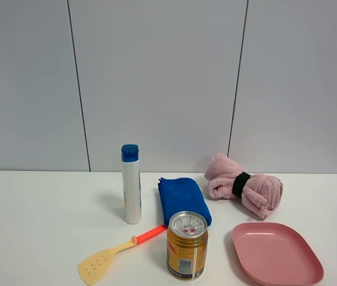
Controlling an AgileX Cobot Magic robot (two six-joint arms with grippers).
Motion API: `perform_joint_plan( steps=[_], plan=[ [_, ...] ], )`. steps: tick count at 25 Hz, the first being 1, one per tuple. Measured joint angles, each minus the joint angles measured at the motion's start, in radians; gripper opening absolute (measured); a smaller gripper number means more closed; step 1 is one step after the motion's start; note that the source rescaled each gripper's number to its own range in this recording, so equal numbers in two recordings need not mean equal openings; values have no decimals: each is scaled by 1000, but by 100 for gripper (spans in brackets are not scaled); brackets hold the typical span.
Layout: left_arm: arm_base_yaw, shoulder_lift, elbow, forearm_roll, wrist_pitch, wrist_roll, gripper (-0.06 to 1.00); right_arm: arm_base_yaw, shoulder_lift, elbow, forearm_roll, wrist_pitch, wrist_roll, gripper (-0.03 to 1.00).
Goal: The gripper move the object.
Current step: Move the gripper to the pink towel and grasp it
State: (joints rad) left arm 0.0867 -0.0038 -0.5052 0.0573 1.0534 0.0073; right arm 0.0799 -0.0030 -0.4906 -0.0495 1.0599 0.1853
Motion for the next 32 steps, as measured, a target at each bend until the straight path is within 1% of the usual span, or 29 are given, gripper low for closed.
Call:
perform_joint_plan(
  steps=[1, 32],
  plan=[
    [0, 0, 0, 0, 0, 0, 100, 0, 0, 0, 0, 0, 0, 70],
    [0, 0, 0, 0, 0, 1, 100, 0, 0, 0, 0, 0, 0, 70]
  ],
)
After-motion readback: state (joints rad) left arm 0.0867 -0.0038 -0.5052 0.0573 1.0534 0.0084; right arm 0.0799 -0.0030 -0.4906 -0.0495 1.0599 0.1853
